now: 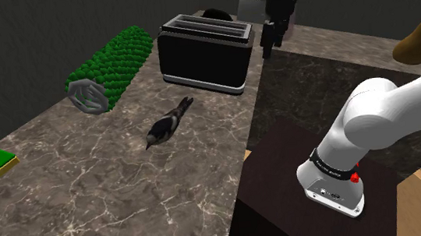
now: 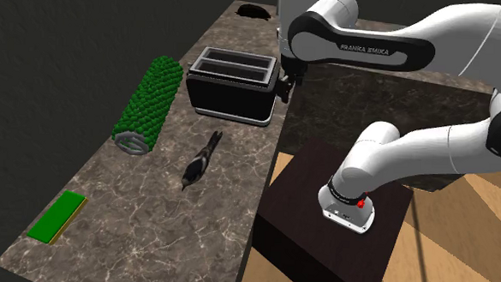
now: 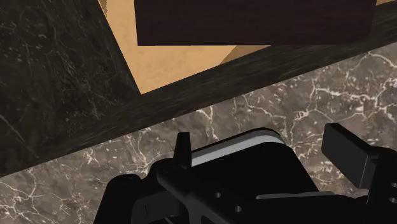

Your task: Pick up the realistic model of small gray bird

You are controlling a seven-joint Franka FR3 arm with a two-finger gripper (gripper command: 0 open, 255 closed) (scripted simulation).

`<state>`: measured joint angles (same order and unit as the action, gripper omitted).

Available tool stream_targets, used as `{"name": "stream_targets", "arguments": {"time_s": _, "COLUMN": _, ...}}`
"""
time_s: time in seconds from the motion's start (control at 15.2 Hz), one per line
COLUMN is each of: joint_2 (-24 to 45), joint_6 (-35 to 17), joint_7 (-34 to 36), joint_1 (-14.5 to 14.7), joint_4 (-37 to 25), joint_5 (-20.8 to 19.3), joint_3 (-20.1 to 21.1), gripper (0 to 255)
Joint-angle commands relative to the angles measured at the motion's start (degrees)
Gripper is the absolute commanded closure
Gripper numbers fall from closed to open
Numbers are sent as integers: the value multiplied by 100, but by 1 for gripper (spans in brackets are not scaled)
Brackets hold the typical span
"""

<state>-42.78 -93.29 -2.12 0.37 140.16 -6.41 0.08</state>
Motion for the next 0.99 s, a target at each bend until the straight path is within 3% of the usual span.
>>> {"name": "stream_targets", "arguments": {"time_s": 0.0, "joint_2": 0, "joint_6": 0, "joint_7": 0, "joint_1": 0, "joint_4": 0, "joint_5": 0, "joint_3": 0, "gripper": 0}}
{"name": "stream_targets", "arguments": {"time_s": 0.46, "joint_2": 401, "joint_6": -186, "joint_7": 2103, "joint_1": -13, "joint_4": 113, "joint_5": 1040, "joint_3": 900, "gripper": 0}}
{"name": "stream_targets", "arguments": {"time_s": 0.92, "joint_2": 1309, "joint_6": -708, "joint_7": 4120, "joint_1": -74, "joint_4": -194, "joint_5": 1943, "joint_3": 1726, "gripper": 0}}
